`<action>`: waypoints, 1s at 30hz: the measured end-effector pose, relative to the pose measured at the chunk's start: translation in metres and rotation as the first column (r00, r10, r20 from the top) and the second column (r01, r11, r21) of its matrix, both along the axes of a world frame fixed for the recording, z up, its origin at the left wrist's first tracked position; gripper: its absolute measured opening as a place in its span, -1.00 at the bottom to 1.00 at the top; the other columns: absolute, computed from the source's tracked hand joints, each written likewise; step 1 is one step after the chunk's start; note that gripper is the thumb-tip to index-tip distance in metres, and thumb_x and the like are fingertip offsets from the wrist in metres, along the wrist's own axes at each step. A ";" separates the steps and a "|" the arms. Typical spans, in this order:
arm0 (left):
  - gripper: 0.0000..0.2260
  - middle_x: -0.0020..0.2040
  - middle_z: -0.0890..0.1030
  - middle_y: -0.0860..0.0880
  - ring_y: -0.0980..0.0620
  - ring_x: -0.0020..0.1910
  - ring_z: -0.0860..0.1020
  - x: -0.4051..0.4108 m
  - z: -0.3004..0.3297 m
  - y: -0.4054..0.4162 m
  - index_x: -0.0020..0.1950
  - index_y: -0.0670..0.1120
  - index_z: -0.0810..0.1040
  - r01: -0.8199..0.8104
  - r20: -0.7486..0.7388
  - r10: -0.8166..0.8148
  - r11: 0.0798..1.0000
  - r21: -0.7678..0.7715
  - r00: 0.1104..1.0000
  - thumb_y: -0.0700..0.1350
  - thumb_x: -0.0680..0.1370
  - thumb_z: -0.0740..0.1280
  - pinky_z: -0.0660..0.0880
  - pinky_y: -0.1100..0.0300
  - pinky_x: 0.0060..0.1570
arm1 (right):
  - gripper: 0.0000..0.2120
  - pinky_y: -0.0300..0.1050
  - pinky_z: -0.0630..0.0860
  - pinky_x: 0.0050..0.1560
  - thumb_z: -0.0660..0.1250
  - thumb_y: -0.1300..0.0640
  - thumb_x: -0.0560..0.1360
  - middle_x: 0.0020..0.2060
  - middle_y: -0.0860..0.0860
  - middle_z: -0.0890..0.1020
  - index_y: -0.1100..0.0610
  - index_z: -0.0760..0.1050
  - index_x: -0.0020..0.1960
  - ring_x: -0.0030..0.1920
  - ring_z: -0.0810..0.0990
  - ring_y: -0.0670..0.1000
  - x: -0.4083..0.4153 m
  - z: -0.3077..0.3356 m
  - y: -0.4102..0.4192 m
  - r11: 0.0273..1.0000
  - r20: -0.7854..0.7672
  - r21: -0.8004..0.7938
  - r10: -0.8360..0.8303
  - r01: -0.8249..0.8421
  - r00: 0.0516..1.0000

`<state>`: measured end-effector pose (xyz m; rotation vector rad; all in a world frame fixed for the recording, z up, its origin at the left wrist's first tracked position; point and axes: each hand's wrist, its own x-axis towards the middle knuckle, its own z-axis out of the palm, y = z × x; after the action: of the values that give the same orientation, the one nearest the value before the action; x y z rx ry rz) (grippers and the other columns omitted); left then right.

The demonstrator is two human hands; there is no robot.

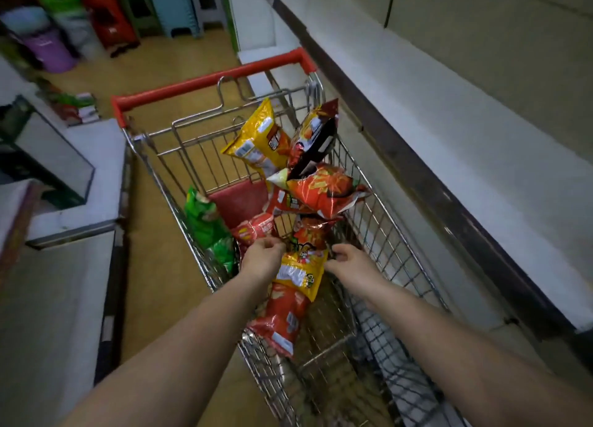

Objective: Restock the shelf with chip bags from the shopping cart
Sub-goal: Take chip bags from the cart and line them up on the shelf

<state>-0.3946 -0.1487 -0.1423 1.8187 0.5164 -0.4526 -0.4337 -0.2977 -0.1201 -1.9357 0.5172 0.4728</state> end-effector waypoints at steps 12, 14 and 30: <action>-0.81 0.06 0.59 -0.24 -0.19 0.00 0.57 0.003 -0.127 0.005 0.10 -0.15 0.52 0.025 -0.316 0.006 0.995 0.096 0.949 -0.08 0.59 0.22 0.53 -0.01 0.07 | -0.68 -0.19 0.37 -0.11 0.27 0.25 0.53 0.00 0.08 0.51 0.24 0.40 0.28 0.02 0.46 0.02 0.022 -0.138 0.013 0.990 -0.358 0.134 0.017 0.033 0.934; -0.76 0.12 0.58 -0.26 -0.20 -0.01 0.58 0.009 -0.143 0.003 0.17 -0.17 0.51 0.046 -0.341 -0.003 0.992 0.118 0.940 -0.08 0.60 0.20 0.51 0.12 -0.09 | -0.76 -0.20 0.36 -0.13 0.24 0.26 0.54 -0.02 0.06 0.50 0.25 0.43 0.21 0.00 0.44 0.01 0.022 -0.158 0.017 0.989 -0.387 0.141 0.012 0.046 0.922; -0.65 0.23 0.52 -0.20 -0.23 0.15 0.53 0.038 -0.207 -0.004 0.36 -0.17 0.39 0.208 -0.503 -0.091 0.961 0.181 0.859 -0.10 0.60 0.22 0.47 -0.10 0.21 | -0.68 -0.07 0.47 -0.12 0.23 0.16 0.56 0.19 0.12 0.49 0.15 0.34 0.30 0.08 0.47 0.09 0.024 -0.258 0.048 0.888 -0.602 0.274 -0.141 0.369 0.786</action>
<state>-0.3569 -0.1527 -0.3496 1.9739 0.8042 -1.0181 -0.4095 -0.2495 -0.3780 -1.2964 0.9880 0.9097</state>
